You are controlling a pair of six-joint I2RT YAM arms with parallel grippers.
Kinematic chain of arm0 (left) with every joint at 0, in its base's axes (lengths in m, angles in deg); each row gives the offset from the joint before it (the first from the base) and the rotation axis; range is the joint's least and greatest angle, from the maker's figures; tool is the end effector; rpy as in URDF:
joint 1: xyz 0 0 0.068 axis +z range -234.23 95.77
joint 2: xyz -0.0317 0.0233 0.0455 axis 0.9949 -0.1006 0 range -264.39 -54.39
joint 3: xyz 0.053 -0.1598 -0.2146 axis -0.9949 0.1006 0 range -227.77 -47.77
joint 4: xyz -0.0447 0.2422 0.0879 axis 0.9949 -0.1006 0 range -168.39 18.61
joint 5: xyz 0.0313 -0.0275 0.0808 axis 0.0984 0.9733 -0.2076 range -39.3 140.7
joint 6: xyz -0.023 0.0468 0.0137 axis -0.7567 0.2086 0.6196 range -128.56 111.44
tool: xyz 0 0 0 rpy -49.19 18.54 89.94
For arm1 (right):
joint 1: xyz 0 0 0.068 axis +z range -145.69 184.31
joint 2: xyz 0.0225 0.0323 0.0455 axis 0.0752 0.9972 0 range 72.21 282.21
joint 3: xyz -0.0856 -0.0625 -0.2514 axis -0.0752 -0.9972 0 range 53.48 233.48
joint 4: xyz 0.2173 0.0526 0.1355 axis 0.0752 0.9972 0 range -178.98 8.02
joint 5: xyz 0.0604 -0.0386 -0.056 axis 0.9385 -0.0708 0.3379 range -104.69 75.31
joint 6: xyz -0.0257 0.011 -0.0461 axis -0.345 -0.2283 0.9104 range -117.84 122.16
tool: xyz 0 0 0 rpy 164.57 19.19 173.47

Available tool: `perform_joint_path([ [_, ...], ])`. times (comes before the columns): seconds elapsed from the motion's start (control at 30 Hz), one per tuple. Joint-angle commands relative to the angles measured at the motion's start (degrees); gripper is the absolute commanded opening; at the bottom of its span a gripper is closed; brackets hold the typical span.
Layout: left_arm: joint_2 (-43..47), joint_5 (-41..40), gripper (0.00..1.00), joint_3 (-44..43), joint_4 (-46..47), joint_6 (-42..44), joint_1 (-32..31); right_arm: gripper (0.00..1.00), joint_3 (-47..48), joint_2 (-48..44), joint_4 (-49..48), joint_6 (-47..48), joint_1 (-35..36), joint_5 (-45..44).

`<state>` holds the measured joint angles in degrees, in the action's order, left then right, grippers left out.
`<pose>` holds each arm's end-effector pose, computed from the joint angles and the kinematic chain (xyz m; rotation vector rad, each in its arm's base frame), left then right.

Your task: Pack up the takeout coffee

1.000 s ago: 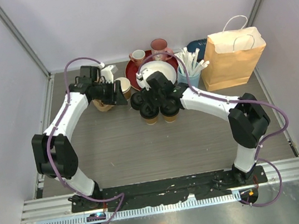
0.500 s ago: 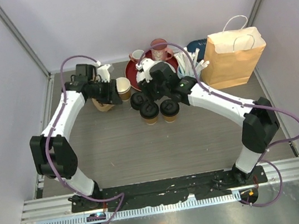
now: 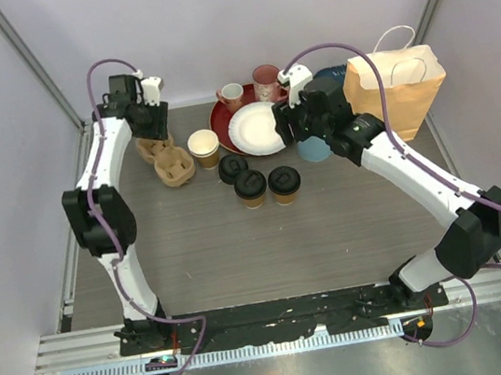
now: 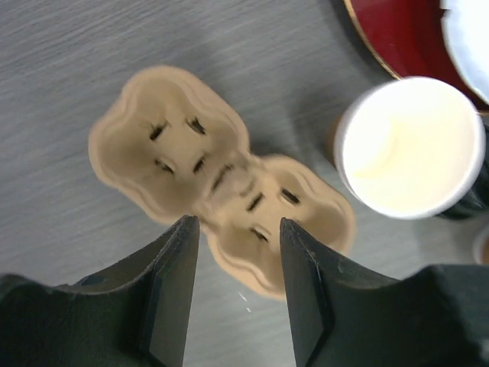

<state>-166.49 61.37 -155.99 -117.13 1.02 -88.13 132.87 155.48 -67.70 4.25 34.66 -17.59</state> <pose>0.4370 -0.0364 0.3183 0.3673 2.3967 -0.1819 0.2915 0.1686 0.3724 -0.5327 1.9476 0.2635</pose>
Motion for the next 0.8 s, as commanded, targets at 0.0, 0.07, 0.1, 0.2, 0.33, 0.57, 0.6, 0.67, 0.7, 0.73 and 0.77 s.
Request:
perform_joint_path([
  [0.0,-8.7,-6.2,0.5,-9.9,-4.1,4.2,-0.2,0.63,-1.6,-1.8,-0.4,0.9,-0.1,1.5],
  [0.07,-11.2,-7.3,0.5,-11.9,-4.4,5.0,-0.1,0.63,-2.3,-1.9,-0.4,0.9,-0.4,1.5],
  [0.1,-13.0,-7.4,0.49,-13.4,-4.5,5.3,-0.1,0.63,-2.6,-2.0,-0.3,0.9,-0.7,1.5],
  [0.2,-14.6,-5.8,0.46,-14.5,-5.4,5.4,-0.1,0.63,-3.1,-2.1,-0.4,0.9,-1.2,1.4],
  [0.33,-15.4,-3.5,0.44,-14.2,-5.5,5.1,0.1,0.63,-3.8,-2.2,-0.4,0.8,-1.9,1.2],
  [0.57,-15.4,-0.2,0.4,-12.3,-5.6,4.1,1.0,0.62,-5.1,-2.8,-0.3,0.8,-2.2,1.2],
  [0.6,-15.2,0.8,0.4,-12.0,-5.9,4.1,1.1,0.63,-5.2,-2.8,-0.3,0.8,-2.2,1.3],
  [0.67,-14.4,1.5,0.4,-10.7,-5.2,4.3,1.1,0.63,-5.4,-2.8,-0.3,0.8,-2.3,1.4],
  [0.7,-14.3,1.7,0.4,-10.3,-5.0,4.5,1.1,0.63,-5.4,-2.8,-0.3,0.8,-2.2,1.4],
  [0.73,-14.3,1.4,0.4,-10.2,-4.8,4.6,1.1,0.63,-5.5,-2.8,-0.3,0.8,-2.2,1.6],
  [0.77,-14.7,1.0,0.4,-10.3,-5.0,4.7,1.1,0.63,-5.5,-2.8,-0.3,0.7,-2.3,1.7],
])
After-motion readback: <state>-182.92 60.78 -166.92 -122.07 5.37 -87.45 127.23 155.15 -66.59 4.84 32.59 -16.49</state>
